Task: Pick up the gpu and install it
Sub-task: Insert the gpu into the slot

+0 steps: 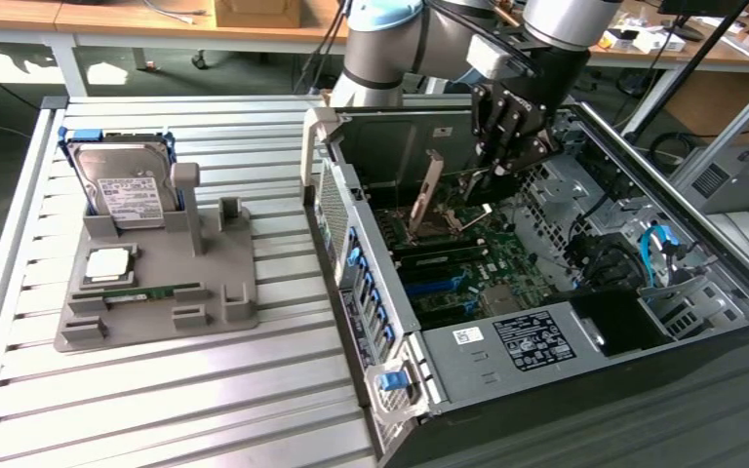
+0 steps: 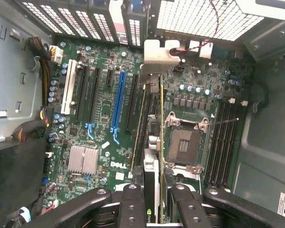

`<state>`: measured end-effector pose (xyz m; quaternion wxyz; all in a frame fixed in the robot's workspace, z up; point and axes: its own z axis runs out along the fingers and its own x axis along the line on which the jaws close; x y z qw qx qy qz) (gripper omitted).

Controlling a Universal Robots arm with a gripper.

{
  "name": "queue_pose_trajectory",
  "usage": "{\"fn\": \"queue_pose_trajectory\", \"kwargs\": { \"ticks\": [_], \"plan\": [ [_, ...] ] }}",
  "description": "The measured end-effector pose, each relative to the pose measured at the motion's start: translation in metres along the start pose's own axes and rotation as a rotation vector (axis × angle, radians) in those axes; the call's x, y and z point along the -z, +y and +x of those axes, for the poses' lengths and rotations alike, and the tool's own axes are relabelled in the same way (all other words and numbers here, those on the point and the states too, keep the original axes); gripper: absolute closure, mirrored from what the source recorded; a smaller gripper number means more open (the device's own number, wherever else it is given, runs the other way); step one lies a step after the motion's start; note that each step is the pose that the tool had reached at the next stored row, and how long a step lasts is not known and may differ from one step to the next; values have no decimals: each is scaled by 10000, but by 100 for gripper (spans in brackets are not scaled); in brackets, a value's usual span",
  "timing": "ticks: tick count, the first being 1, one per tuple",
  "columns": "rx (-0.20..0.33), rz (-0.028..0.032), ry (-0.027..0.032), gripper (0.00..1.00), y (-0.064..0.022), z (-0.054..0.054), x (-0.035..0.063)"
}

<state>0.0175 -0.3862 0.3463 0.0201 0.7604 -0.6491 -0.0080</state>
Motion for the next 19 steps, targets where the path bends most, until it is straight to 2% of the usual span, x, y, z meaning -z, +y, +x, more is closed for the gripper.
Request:
{"fn": "queue_pose_trajectory", "kwargs": {
  "ticks": [6, 19],
  "plan": [
    [-511, -9, -7, 73, 0, 2, -13],
    [-520, -9, -6, 73, 7, 50, -20]
  ]
}}
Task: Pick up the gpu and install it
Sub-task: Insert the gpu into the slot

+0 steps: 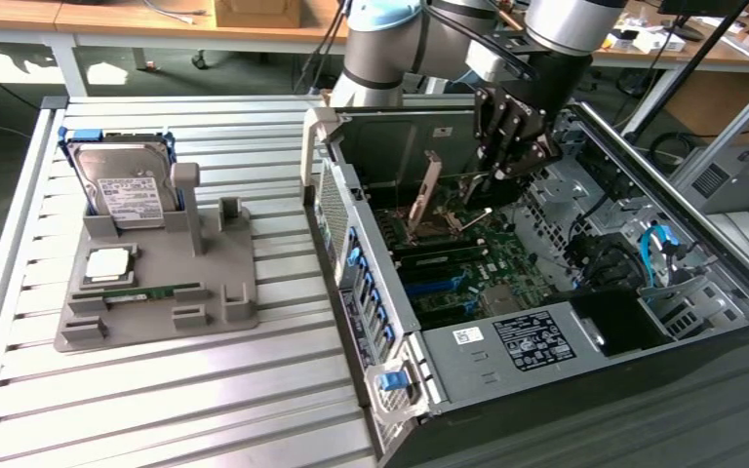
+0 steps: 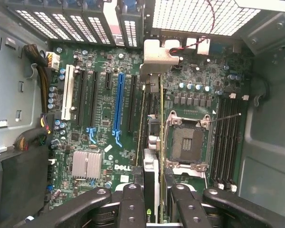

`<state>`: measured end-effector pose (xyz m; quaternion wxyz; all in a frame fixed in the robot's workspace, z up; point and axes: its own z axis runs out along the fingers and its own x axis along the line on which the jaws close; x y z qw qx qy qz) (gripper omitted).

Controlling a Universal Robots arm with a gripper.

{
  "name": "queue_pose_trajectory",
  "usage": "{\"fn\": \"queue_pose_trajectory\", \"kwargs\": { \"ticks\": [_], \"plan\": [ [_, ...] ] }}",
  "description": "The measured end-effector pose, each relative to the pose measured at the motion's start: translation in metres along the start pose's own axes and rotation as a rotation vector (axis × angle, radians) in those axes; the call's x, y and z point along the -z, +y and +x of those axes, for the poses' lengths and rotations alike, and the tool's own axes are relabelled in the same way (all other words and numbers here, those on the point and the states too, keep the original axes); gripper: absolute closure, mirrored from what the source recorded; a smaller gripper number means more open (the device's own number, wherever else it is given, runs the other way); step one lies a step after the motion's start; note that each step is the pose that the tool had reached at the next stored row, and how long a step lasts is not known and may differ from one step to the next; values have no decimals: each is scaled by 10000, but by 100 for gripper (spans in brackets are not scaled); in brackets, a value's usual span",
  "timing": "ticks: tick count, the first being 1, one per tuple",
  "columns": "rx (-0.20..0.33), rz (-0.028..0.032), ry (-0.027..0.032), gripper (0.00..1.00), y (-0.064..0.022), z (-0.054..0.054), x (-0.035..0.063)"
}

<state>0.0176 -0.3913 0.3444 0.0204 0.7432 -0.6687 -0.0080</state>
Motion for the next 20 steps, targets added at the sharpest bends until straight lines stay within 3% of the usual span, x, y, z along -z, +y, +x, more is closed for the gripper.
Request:
{"fn": "queue_pose_trajectory", "kwargs": {
  "ticks": [20],
  "plan": [
    [-1, -1, 4, 73, 8, 77, -11]
  ]
}}
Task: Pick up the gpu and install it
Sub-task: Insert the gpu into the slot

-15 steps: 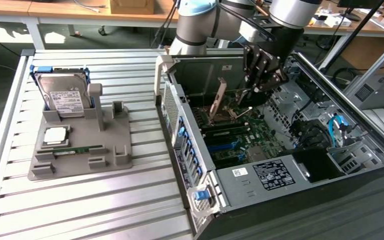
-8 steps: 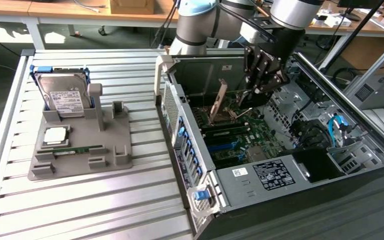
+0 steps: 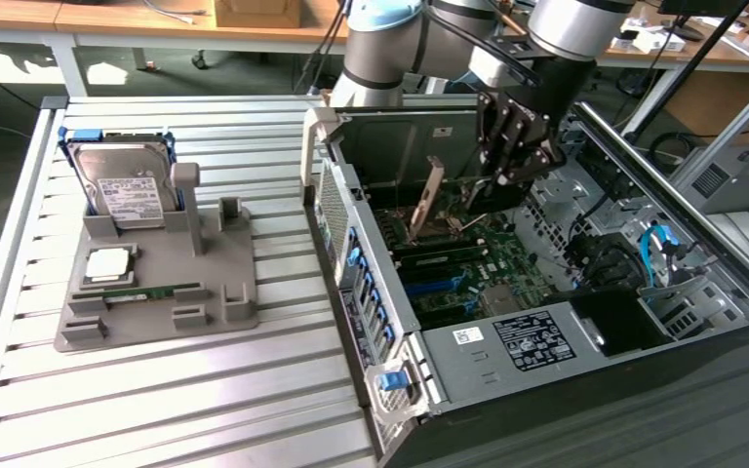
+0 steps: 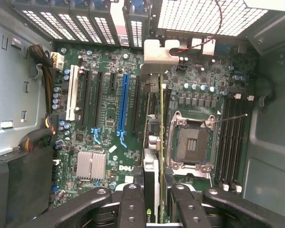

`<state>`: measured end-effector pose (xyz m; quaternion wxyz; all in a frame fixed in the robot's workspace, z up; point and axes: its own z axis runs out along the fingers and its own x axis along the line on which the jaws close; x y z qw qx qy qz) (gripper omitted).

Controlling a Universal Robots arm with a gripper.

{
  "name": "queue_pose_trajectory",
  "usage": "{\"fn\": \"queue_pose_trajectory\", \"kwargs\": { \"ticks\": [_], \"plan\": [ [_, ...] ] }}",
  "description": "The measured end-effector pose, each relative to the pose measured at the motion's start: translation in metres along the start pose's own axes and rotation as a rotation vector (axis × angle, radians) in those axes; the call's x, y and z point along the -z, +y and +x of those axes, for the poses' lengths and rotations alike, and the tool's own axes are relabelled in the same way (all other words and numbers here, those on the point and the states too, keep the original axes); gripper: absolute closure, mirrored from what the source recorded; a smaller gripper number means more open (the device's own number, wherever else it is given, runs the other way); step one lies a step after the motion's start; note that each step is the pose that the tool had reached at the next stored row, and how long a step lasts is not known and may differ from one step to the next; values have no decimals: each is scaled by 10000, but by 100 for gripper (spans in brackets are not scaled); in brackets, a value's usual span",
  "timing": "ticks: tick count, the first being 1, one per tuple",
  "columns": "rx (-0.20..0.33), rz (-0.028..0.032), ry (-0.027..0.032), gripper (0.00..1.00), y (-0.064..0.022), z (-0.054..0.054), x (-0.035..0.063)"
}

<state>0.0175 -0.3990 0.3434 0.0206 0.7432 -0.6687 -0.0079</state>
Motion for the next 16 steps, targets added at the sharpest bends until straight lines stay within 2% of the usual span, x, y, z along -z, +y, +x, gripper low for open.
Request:
{"fn": "queue_pose_trajectory", "kwargs": {
  "ticks": [16],
  "plan": [
    [0, 0, 0, 73, -2, 4, -48]
  ]
}}
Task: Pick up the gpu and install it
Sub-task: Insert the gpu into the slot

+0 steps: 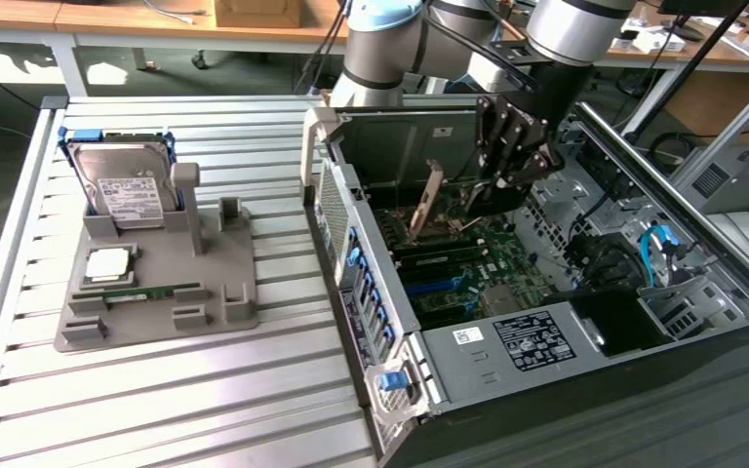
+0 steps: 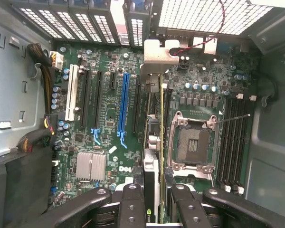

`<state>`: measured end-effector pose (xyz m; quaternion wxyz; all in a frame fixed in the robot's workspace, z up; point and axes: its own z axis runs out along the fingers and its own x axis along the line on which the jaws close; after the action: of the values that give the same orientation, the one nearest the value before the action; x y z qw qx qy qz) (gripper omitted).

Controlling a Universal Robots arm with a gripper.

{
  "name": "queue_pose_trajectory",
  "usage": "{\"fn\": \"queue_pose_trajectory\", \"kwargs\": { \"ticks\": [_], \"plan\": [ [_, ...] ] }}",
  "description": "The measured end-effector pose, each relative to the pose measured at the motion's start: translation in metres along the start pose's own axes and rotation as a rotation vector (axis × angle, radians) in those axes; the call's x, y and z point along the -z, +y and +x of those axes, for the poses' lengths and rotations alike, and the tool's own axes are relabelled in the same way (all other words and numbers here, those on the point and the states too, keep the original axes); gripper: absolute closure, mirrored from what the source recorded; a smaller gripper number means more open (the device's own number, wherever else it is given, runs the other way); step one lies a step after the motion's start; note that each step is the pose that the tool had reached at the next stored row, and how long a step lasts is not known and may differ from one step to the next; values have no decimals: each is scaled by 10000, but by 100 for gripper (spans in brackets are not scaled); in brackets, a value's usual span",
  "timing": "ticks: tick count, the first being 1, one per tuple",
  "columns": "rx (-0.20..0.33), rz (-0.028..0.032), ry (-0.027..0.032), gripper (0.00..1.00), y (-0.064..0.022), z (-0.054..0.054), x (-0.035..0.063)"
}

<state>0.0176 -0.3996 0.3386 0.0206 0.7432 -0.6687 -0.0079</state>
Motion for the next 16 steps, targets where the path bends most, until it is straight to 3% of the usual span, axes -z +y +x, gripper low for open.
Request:
{"fn": "queue_pose_trajectory", "kwargs": {
  "ticks": [16],
  "plan": [
    [0, 0, 0, 73, -1, 2, -40]
  ]
}}
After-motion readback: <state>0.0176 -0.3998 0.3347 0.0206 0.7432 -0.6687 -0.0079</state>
